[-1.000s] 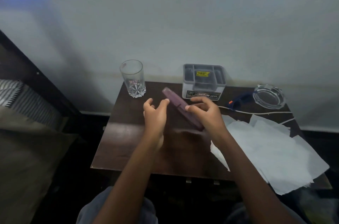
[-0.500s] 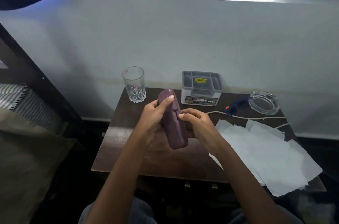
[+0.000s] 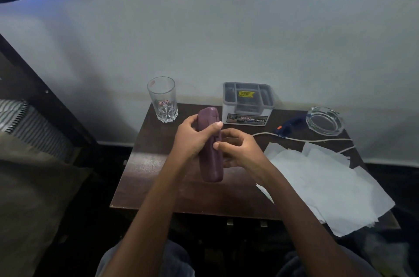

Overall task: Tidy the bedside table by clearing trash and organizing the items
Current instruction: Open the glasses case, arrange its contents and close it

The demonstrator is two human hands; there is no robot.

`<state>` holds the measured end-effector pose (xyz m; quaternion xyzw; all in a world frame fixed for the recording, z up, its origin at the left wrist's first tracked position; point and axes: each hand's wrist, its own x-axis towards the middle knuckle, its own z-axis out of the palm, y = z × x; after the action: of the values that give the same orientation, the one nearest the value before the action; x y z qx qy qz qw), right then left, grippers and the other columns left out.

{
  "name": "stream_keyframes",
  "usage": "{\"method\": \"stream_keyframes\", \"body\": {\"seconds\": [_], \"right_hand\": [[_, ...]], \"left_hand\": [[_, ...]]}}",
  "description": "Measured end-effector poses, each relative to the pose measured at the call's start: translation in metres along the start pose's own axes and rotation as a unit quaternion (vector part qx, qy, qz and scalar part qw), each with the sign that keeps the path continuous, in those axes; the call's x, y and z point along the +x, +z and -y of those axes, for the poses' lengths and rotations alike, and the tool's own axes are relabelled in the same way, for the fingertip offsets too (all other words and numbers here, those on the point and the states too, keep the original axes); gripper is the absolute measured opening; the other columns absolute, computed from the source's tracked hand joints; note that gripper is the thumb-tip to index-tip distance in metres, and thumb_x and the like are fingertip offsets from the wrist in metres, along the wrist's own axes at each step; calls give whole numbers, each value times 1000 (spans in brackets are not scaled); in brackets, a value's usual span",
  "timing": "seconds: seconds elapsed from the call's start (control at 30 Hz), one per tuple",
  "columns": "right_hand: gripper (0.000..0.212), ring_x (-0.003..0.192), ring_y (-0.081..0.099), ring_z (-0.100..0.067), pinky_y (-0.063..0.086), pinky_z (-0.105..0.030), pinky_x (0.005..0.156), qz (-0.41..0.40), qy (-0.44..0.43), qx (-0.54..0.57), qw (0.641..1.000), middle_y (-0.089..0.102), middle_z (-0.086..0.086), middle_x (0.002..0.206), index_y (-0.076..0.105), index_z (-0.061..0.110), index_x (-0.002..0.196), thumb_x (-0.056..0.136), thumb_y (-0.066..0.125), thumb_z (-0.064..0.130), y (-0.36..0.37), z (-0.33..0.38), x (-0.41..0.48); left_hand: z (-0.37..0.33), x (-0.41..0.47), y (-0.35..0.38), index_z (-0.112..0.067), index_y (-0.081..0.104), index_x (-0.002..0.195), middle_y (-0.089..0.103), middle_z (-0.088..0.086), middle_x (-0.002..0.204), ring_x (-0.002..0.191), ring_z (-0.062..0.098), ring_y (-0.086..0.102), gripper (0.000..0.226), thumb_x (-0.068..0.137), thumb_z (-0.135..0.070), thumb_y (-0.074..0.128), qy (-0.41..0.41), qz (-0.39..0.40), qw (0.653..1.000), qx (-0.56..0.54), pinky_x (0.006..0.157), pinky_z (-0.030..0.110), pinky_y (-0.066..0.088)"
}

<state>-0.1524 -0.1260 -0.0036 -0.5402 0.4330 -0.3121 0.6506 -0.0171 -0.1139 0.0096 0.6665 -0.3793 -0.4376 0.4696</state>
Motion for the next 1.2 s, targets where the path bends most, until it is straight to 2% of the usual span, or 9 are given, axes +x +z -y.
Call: {"method": "stream_keyframes", "body": {"seconds": [0.1, 0.43, 0.57, 0.6, 0.7, 0.77, 0.87, 1.07, 1.2], "right_hand": [[21, 75, 66, -17, 60, -32, 62, 2, -12, -18, 1000, 66, -5, 90, 58, 8, 107, 86, 59, 3, 0, 1, 1], [22, 78, 64, -18, 58, -32, 64, 6, -40, -73, 997, 64, -7, 83, 58, 7, 103, 84, 49, -3, 0, -7, 5], [19, 76, 66, -8, 55, -21, 65, 10, -45, -34, 998, 69, -2, 89, 62, 14, 106, 88, 60, 10, -11, -1, 4], [17, 79, 66, -9, 55, -22, 69, -6, -51, -25, 998, 69, -2, 91, 64, 15, 105, 87, 62, 16, -14, 0, 4], [22, 89, 63, -21, 52, -38, 80, -26, -32, 13, 999, 68, -6, 97, 64, 16, 103, 87, 61, 31, -17, -1, 6], [30, 91, 62, -26, 53, -45, 80, -6, -13, 50, 999, 65, -10, 100, 62, 16, 103, 82, 63, 37, -16, -2, 7], [30, 87, 63, -24, 56, -41, 73, 13, -5, 88, 996, 62, -10, 101, 60, 18, 100, 76, 62, 36, -14, -3, 8], [18, 71, 64, -23, 53, -31, 62, -65, -19, 150, 986, 65, -11, 91, 59, 10, 101, 86, 62, 20, -18, -2, 10], [33, 95, 66, -28, 56, -35, 74, -141, -4, 192, 971, 67, -13, 103, 62, 11, 111, 86, 61, 32, -29, -1, 12]], "left_hand": [[2, 0, 3, -21, 62, 113, 69, -2, 102, 93, 14, 64, 62, 59, -47, 79, 25, -33, 997, 59, 86, 35, 53], [4, -2, 10, -27, 67, 96, 72, -5, 86, 91, 20, 66, 38, 65, -47, 77, 85, -80, 980, 164, 82, 39, 53], [-1, -1, 6, -23, 64, 85, 70, 1, 88, 85, 19, 66, 19, 73, -34, 75, 26, -49, 998, -14, 82, 41, 55], [-3, -2, 5, -21, 65, 90, 69, 4, 88, 84, 21, 65, 16, 78, -29, 72, 3, -35, 996, -84, 78, 39, 55], [-9, -3, 5, -7, 56, 119, 68, 10, 96, 83, 22, 66, 38, 87, -26, 62, -55, -10, 969, -241, 62, 30, 56], [-11, -2, 4, -5, 51, 121, 67, 13, 99, 82, 22, 66, 40, 89, -27, 59, -69, -14, 949, -307, 57, 28, 57], [-12, 0, 2, -7, 50, 119, 66, 9, 91, 81, 20, 66, 34, 92, -27, 55, -64, -29, 932, -357, 58, 28, 59], [-6, 2, -2, -11, 43, 132, 68, 10, 108, 96, 23, 68, 47, 91, -30, 56, -59, -32, 961, -268, 81, 36, 57], [-8, -3, -11, -15, 60, 98, 66, 5, 98, 100, 21, 63, 11, 88, -19, 60, -58, 18, 984, -168, 90, 37, 52]]}}
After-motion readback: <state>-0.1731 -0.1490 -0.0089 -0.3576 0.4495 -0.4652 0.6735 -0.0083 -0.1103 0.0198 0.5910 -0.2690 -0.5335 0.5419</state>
